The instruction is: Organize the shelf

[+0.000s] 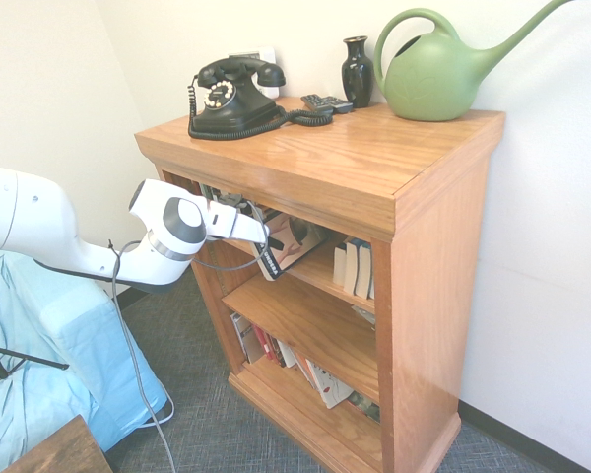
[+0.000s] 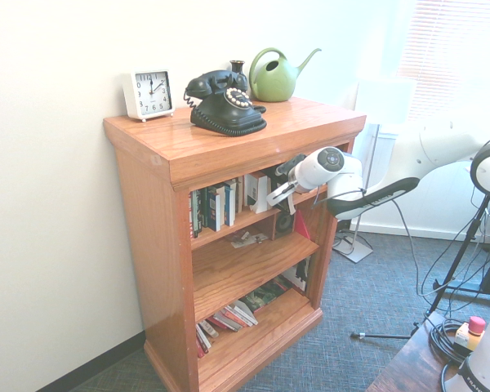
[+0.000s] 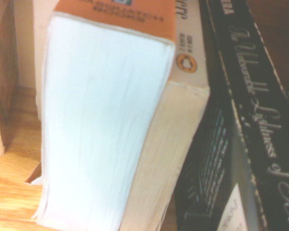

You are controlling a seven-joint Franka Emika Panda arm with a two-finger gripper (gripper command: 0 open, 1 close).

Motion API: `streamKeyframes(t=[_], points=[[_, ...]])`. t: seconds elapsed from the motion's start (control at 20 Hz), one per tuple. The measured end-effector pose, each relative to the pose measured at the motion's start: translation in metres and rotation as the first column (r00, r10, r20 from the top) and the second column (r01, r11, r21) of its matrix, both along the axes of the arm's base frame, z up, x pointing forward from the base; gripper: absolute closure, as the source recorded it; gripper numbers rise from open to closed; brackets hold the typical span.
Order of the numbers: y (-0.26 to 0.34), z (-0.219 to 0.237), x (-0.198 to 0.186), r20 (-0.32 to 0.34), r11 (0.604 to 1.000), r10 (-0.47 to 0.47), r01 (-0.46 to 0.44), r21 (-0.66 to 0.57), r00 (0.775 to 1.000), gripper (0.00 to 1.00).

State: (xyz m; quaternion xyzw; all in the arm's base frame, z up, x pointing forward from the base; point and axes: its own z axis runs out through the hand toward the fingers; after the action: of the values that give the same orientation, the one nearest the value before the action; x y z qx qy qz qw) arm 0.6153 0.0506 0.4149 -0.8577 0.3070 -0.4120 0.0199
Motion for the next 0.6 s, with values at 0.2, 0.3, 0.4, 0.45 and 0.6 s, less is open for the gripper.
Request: streamKeyframes(t=[0.2, 0.3, 0.4, 0.45, 0.6], points=[[0.001, 0.0, 0.0, 0.0, 1.0, 0.004, -0.004, -0.002, 1.0, 0.0], [0.004, 0.001, -0.001, 0.001, 1.0, 0.009, -0.009, -0.001, 1.0, 0.0], [0.007, 0.002, -0.002, 0.004, 1.0, 0.019, -0.019, -0.006, 1.0, 0.0], [0.009, 0.004, -0.004, 0.009, 0.999, 0.031, -0.031, -0.01, 0.999, 0.0], [0.017, 0.022, -0.014, 0.044, 0.997, 0.069, -0.067, -0.031, 0.997, 0.0]])
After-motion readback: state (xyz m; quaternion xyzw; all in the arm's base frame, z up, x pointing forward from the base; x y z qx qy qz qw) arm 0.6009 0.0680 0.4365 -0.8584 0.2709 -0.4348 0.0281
